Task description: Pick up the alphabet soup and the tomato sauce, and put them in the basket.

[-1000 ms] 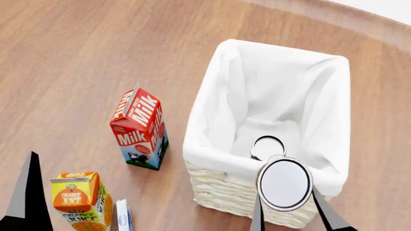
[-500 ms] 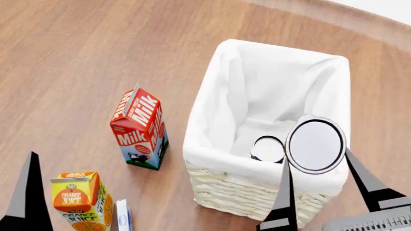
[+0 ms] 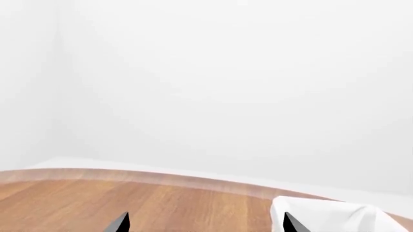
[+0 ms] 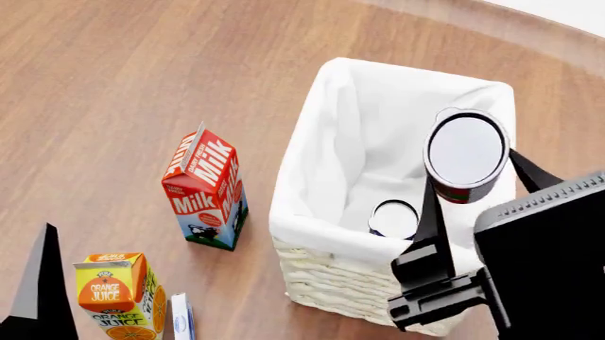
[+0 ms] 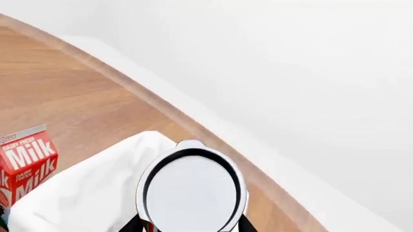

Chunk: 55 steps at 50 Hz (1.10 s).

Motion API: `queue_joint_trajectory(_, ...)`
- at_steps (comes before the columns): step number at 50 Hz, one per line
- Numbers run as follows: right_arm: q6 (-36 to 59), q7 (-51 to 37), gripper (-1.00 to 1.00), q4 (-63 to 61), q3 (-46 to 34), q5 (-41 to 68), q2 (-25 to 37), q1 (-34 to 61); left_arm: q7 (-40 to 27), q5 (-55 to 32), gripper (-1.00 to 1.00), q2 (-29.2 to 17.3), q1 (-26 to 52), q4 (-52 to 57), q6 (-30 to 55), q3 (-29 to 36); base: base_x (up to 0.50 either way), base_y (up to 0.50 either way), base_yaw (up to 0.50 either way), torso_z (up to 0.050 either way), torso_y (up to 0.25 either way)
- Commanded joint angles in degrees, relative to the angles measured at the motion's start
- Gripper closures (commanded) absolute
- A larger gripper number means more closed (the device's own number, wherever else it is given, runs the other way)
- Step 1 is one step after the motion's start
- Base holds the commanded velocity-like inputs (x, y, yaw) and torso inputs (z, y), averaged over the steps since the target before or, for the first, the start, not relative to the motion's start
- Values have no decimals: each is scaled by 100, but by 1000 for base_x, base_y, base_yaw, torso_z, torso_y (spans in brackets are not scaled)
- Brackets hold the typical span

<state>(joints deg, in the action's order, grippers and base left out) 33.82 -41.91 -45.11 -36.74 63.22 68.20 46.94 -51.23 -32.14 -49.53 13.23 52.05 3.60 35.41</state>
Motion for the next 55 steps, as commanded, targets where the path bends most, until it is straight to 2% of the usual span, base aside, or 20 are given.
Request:
queue_joint_trajectory(1, 1382, 714, 100, 419, -69, 426, -343, 1307, 32, 8, -100, 16, -12, -58, -34, 22, 0, 0, 0, 0, 0)
queue_joint_trajectory(13, 2549, 1732, 100, 988, -464, 421, -854, 2520, 49, 27, -100, 33, -30, -128, -71, 32, 0, 0, 0, 0, 0)
queue_joint_trajectory(22, 3470, 2762, 100, 1621, -1101, 38, -1395, 3509, 62, 46, -100, 66, -15, -165, -48, 64, 0, 0, 0, 1, 0)
queue_joint_trajectory(24, 3699, 3042, 100, 1738, -1497, -383, -1487, 3783, 60, 33, -100, 55, -13, -160, -44, 58, 0, 0, 0, 0, 0)
queue_joint_trajectory(45, 4239, 4605, 100, 3158, -2537, -1014, -2271, 5055, 127, 24, -100, 57, -68, -308, -169, 54, 0, 0, 0, 0, 0)
queue_joint_trajectory(46, 4281, 4639, 100, 3337, -2292, -727, -2334, 5007, 123, 24, -100, 59, -77, -313, -171, 56, 0, 0, 0, 0, 0)
queue_joint_trajectory(47, 4324, 4723, 100, 3374, -2437, -819, -2369, 5080, 134, 39, -100, 72, -82, -336, -176, 69, 0, 0, 0, 0, 0)
queue_joint_trajectory(55, 4117, 5208, 100, 4055, -2750, -1090, -2748, 5278, 129, -20, -100, 61, -65, -342, -181, 40, 0, 0, 0, 0, 0)
